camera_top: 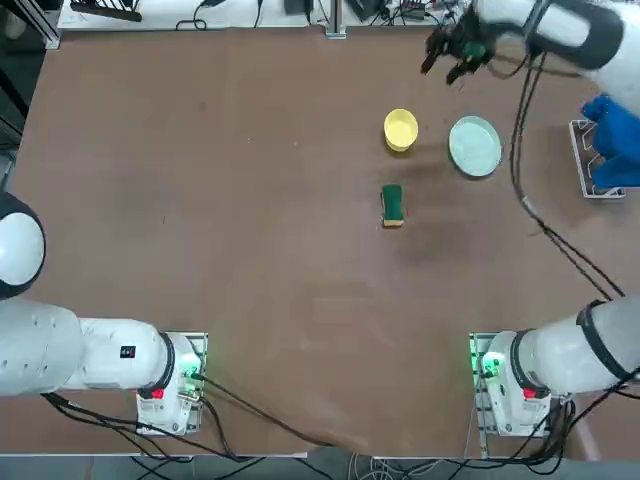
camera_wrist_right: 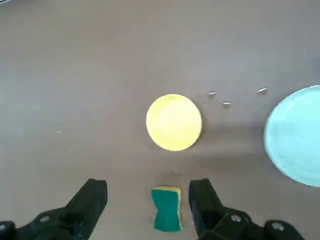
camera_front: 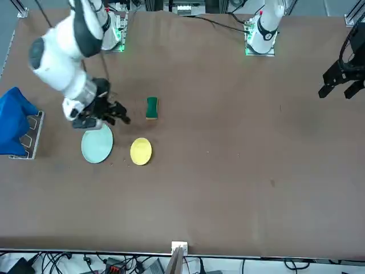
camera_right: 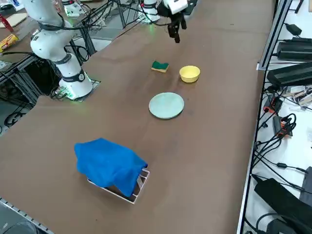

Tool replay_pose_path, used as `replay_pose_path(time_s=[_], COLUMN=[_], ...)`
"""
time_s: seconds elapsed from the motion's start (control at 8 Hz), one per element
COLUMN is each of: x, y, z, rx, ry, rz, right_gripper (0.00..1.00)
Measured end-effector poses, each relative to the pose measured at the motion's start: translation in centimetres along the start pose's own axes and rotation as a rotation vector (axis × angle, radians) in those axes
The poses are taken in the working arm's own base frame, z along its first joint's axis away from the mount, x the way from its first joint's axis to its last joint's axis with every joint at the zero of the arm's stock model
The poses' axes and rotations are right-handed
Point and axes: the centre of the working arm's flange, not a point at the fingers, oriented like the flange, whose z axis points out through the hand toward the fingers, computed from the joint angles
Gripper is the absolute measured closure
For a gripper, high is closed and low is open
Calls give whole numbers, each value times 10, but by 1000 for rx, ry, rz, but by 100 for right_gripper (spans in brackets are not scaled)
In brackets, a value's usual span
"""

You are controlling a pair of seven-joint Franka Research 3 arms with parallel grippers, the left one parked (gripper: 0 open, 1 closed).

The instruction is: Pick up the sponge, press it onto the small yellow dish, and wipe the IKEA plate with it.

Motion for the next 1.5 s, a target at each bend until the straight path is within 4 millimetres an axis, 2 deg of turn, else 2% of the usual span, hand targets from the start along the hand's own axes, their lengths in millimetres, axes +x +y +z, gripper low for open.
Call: replay_pose_path(time_s=[0.25, 0.5, 0.75, 1.12, 1.25, 1.5], x=[21, 32, 37, 41, 40, 34], y=[23, 46, 66, 112, 117, 109], z=[-48, -85, -121, -173, -185, -188], rx=[-51, -125, -226, -316, -341, -353], ry=[-14, -11, -2, 6, 5, -30], rz=[4, 4, 10, 29, 16, 2], right_gripper=[0, 0, 0, 0, 0, 0])
